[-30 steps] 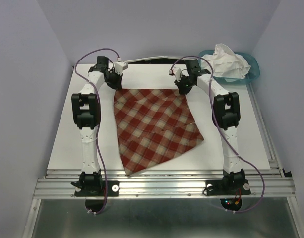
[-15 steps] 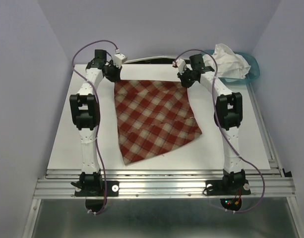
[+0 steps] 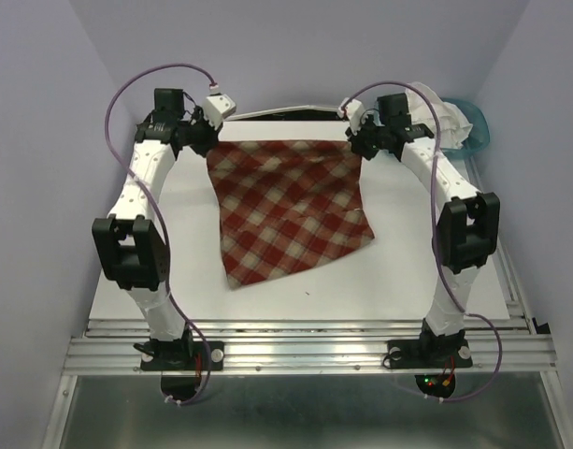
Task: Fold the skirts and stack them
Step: Fold the skirt
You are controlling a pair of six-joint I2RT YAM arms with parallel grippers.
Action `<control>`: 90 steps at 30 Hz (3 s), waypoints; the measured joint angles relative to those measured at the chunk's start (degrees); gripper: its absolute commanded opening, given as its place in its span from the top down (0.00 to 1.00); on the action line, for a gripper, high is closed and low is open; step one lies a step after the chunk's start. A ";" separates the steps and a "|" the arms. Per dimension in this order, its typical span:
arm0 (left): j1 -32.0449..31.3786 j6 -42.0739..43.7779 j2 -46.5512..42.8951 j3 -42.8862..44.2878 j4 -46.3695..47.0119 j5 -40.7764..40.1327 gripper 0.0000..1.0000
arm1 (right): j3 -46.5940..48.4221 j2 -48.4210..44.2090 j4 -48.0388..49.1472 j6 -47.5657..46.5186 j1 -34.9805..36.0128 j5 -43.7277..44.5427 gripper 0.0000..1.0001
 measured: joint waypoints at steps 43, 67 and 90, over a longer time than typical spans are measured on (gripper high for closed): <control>-16.57 5.38 -32.92 -56.04 11.47 -7.69 1.00 | -30.62 -16.28 -11.45 -15.54 9.20 -0.94 0.30; -17.38 3.58 -36.11 -58.58 10.97 -11.45 1.00 | -36.22 -20.20 -5.11 -17.81 12.50 9.16 0.99; -25.46 4.09 -46.93 -67.82 0.07 -8.07 0.32 | -51.71 -28.39 -3.32 -16.15 14.67 9.81 0.30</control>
